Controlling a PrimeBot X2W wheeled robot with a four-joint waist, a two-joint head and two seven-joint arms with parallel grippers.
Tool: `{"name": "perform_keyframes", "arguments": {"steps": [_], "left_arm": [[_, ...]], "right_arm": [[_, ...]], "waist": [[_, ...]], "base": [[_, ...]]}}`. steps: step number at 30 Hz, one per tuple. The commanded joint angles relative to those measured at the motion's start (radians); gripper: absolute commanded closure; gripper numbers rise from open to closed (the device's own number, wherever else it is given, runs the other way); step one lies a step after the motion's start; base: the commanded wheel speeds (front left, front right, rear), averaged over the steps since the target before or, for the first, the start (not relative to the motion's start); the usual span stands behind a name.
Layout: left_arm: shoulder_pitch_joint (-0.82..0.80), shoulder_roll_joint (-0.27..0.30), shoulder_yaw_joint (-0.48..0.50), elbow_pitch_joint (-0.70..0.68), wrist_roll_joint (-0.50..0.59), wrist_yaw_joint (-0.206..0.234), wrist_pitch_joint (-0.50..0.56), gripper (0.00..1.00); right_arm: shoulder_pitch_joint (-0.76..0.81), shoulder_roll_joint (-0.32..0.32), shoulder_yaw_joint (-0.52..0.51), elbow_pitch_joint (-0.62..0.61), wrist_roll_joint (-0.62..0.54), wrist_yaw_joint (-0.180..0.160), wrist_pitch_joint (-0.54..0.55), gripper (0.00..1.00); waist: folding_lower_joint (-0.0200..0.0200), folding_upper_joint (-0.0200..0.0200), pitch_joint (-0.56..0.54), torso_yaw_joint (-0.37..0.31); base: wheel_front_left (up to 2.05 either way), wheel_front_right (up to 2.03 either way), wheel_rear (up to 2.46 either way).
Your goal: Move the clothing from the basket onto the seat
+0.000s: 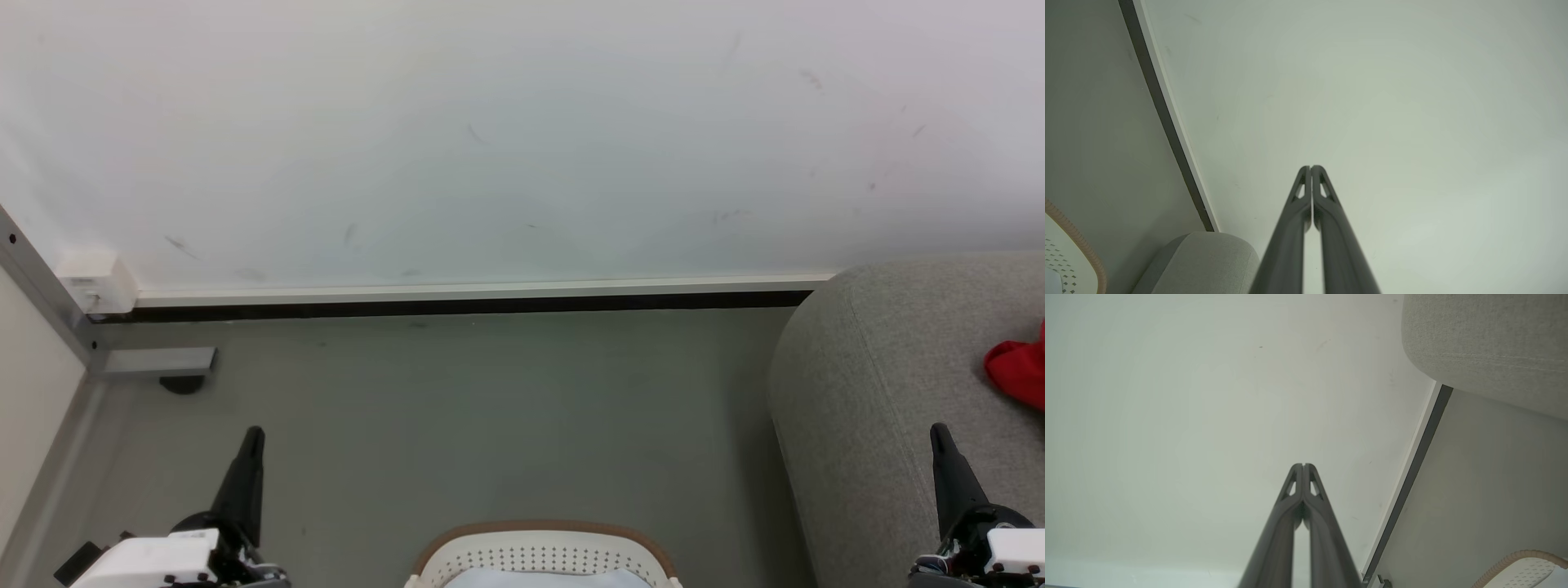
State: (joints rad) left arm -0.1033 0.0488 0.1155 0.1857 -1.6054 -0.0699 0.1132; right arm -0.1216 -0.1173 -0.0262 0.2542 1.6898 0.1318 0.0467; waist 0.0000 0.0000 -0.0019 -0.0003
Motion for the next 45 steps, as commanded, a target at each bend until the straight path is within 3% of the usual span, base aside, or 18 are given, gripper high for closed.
{"name": "perform_keyframes", "arguments": {"steps": [1, 45], "left_arm": [[-0.009, 0.002, 0.002, -0.003, -0.013, -0.004, 0.004, 1.0], [-0.009, 0.002, 0.002, -0.004, -0.013, -0.004, 0.004, 1.0]], "right_arm": [[-0.001, -0.005, 0.002, -0.006, 0.004, -0.002, -0.004, 1.0], [0.002, -0.03, 0.034, -0.01, 0.031, -0.002, -0.028, 1.0]], "waist": [[0.0, 0.0, 0.0, 0.0], [0.0, 0.0, 0.0, 0.0]], "base": [[0.0, 0.0, 0.0], [0.0, 0.0, 0.0]]}}
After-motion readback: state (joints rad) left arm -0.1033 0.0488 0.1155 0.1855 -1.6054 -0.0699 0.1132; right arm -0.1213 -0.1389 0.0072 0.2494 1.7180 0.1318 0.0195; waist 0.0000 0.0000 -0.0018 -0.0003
